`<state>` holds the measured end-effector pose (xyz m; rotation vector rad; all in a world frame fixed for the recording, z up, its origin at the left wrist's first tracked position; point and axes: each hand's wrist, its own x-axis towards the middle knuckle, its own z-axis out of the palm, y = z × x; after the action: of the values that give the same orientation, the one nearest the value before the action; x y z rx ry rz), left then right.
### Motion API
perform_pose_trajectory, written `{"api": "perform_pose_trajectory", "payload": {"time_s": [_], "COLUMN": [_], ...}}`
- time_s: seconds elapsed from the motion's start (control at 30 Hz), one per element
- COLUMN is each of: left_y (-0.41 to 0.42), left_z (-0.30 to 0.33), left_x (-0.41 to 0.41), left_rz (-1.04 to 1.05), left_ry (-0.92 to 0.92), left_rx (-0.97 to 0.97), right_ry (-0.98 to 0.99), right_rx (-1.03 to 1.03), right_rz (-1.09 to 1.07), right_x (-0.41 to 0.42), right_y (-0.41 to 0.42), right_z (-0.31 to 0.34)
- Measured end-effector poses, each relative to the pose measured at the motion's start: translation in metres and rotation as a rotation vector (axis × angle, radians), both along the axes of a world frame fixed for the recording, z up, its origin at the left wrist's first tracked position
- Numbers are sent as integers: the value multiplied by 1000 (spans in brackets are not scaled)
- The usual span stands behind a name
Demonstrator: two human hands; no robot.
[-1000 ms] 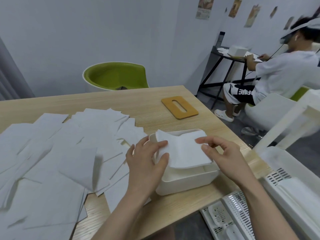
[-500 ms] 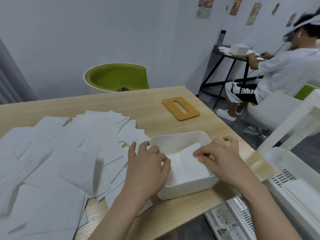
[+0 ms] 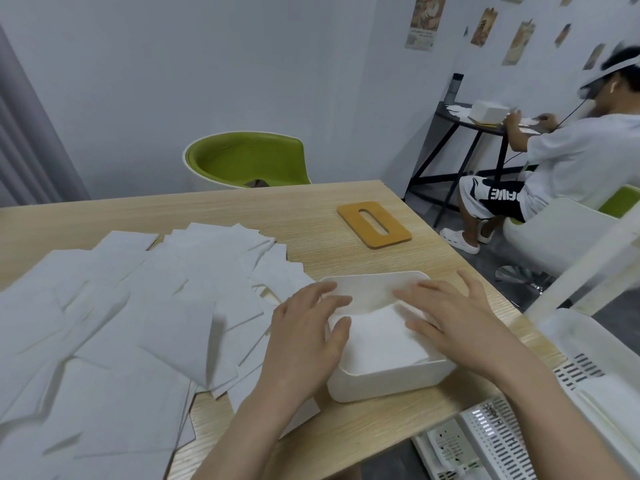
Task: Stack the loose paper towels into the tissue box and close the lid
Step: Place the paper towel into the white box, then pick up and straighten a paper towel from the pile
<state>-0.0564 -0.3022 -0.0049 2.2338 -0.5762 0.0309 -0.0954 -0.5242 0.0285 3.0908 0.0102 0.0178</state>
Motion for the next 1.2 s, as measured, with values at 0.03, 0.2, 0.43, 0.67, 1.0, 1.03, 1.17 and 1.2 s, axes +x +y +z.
{"api": "perform_pose_trajectory", "payload": {"time_s": [0.03,0.2,0.43,0.67,1.0,1.03,1.17,1.2], "left_y": [3,22,66,125,198,204,215,216], "left_z": [0,-7,-16,-14,-21,-23,-27,-28], "left_x": [0,2,2,-6,-14,-14,-16,-16], "left_rz": [10,83,177,283,430,448,472,471], "left_ry": [10,44,103,114,74,68,110,126], "left_rx": [-61,-247,-319,-421,-369,-362,-425,-440], "right_ry": [-26,-72,-275,-288,-78,-72,18,27], "right_rx": [-16,32,375,598,739,759,1070,1122], "right_rz": [-2,28,115,193,94,55,-161,-200], "right_x": [-1,-2,-6,0,26,29,41,43], "right_y": [0,9,57,132,214,219,243,247], "right_z": [1,4,11,11,-33,-37,-51,-55]}}
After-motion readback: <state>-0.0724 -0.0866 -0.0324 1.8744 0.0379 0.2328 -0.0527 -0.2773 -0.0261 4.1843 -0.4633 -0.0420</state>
